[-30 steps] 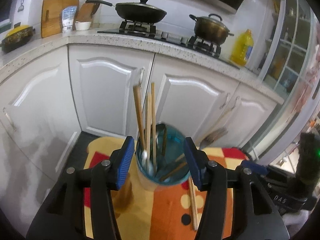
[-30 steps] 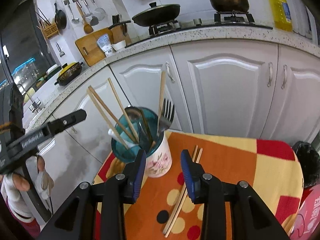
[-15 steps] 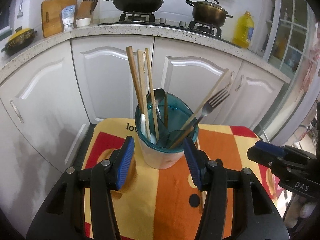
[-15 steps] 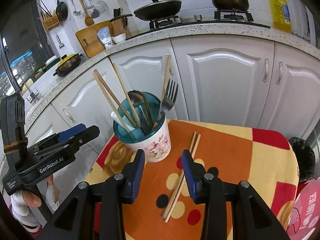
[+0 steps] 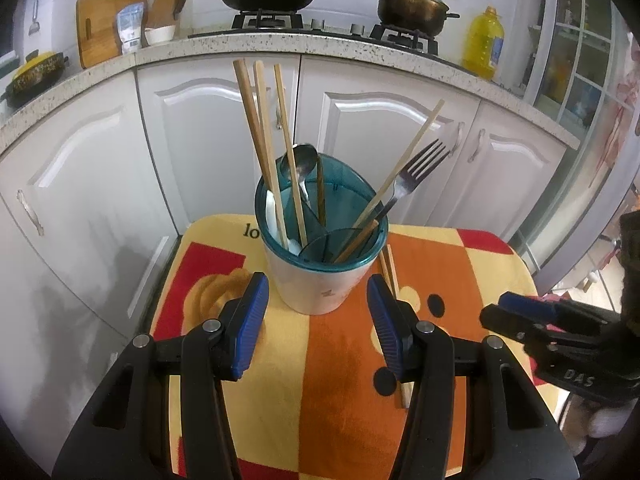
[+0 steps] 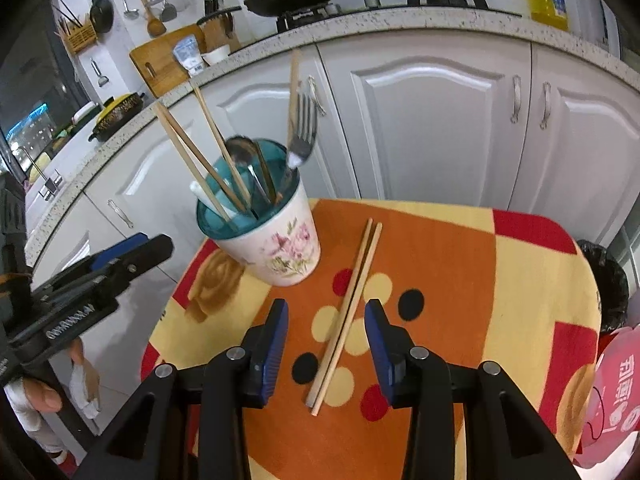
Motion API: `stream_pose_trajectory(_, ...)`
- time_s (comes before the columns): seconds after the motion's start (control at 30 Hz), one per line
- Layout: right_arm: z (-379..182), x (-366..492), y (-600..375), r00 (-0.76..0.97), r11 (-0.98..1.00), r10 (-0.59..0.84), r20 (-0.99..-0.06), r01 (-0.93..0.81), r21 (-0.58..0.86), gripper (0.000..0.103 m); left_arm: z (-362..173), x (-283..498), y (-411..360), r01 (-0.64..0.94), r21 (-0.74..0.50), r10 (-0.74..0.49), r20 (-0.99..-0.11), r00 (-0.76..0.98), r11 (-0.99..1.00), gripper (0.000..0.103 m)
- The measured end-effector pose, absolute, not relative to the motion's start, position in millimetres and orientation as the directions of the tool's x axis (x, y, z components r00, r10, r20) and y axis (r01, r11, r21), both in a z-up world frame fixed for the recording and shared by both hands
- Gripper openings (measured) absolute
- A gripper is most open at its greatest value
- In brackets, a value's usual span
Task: Organize utensils
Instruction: 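Move the right tool over the two remaining wooden chopsticks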
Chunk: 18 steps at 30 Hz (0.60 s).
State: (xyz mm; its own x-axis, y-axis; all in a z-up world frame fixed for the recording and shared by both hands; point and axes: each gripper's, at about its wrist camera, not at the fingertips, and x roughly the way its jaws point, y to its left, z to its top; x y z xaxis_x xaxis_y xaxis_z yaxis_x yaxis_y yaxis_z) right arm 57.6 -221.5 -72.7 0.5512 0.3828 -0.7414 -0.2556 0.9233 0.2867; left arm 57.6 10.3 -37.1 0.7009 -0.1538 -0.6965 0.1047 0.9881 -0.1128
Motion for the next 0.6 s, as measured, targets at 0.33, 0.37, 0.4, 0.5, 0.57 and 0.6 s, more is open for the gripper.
stream_pose_trajectory(0.33,-149.6,92.6,-208.7,0.423,0.926,0.375,-0.825,-0.208,0.314,0.023,-64.8,61.4,17.9,0.075,-0.149,-0.161,-0.745,0.647,0.986,0.051)
stream_pose_trajectory(0.37,-153.2,95.9,-204.9,0.417,0.928,0.37,-0.83,-0.214,0.307,0.023,-68.0,61.5,17.7,0.074,-0.15,-0.162,-0.75,0.642,0.986,0.051)
stream_pose_trajectory(0.4,-156.1,99.3,-201.8,0.413,0.929,0.364,-0.835,-0.218,0.298,0.022,-71.2,61.3,17.3,0.073,-0.15,-0.161,-0.754,0.637,0.986,0.051)
stream_pose_trajectory(0.5,-168.2,109.7,-196.0,0.4,0.938,0.337,-0.852,-0.216,0.27,0.018,-78.5,63.1,18.3,0.065,-0.156,-0.162,-0.765,0.623,0.986,0.051)
stream_pose_trajectory(0.57,-174.1,112.9,-194.7,0.395,0.949,0.303,-0.868,-0.211,0.235,0.016,-82.9,64.5,19.9,0.061,-0.16,-0.163,-0.772,0.614,0.985,0.051)
stream_pose_trajectory(0.6,-174.1,112.7,-196.9,0.402,0.948,0.307,-0.862,-0.212,0.239,0.016,-84.4,64.9,20.5,0.059,-0.16,-0.162,-0.775,0.611,0.985,0.051)
